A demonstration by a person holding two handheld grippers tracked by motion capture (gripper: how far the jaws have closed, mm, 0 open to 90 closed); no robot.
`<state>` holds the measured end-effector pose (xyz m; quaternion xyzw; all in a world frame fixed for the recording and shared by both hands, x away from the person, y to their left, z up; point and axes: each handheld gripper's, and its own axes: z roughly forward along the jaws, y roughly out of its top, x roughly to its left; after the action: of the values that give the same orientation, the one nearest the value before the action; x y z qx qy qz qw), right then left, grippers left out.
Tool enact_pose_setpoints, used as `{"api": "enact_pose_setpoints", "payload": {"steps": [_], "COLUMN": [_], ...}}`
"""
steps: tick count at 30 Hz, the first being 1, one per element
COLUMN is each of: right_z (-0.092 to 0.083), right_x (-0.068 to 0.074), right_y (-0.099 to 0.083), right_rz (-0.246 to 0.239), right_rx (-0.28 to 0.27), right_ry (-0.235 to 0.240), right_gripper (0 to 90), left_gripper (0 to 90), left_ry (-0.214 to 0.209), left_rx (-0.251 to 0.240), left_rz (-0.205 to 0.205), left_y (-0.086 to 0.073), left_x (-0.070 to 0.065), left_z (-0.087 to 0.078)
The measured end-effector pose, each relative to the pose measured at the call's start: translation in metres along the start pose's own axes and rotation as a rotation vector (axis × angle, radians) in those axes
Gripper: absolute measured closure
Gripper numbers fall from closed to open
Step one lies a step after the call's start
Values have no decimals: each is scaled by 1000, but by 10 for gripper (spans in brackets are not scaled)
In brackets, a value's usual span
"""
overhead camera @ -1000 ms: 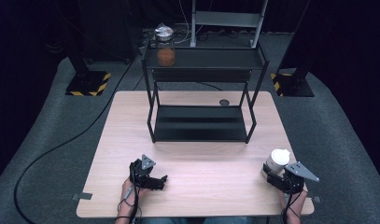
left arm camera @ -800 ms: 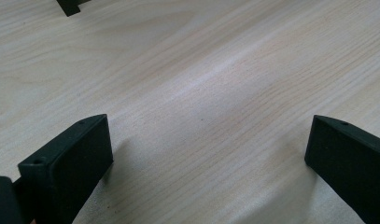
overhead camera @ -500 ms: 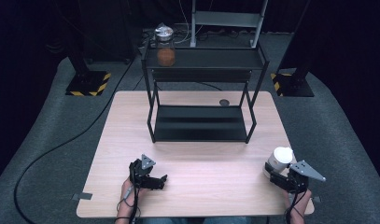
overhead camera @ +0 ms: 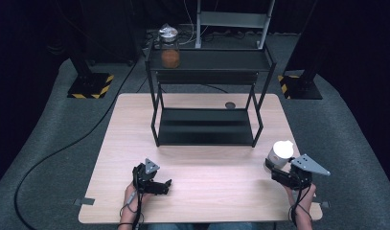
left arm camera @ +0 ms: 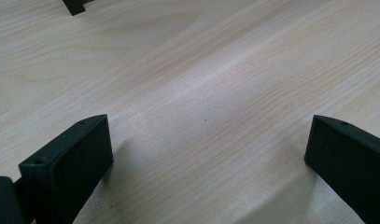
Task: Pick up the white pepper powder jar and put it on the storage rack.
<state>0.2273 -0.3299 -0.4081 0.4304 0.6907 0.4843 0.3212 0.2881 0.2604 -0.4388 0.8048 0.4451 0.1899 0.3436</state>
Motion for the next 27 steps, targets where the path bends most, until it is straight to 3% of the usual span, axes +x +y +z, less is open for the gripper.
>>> {"api": "enact_pose_setpoints", "payload": {"steps": [10,27], "right_z": [14,38], "right_x": [2,-6], "right_y": [24,62], "right_rz": [-39,-61], "right_rx": [0,3], "right_ry": [47,104], "right_gripper": [296,297], "left_gripper": [4,5], "left_ry": [0,-7], "left_rx": [-1,-2], "left_rz": [-1,4], "left_y": [0,0], "left_x": [0,0], "left_z": [0,0]}}
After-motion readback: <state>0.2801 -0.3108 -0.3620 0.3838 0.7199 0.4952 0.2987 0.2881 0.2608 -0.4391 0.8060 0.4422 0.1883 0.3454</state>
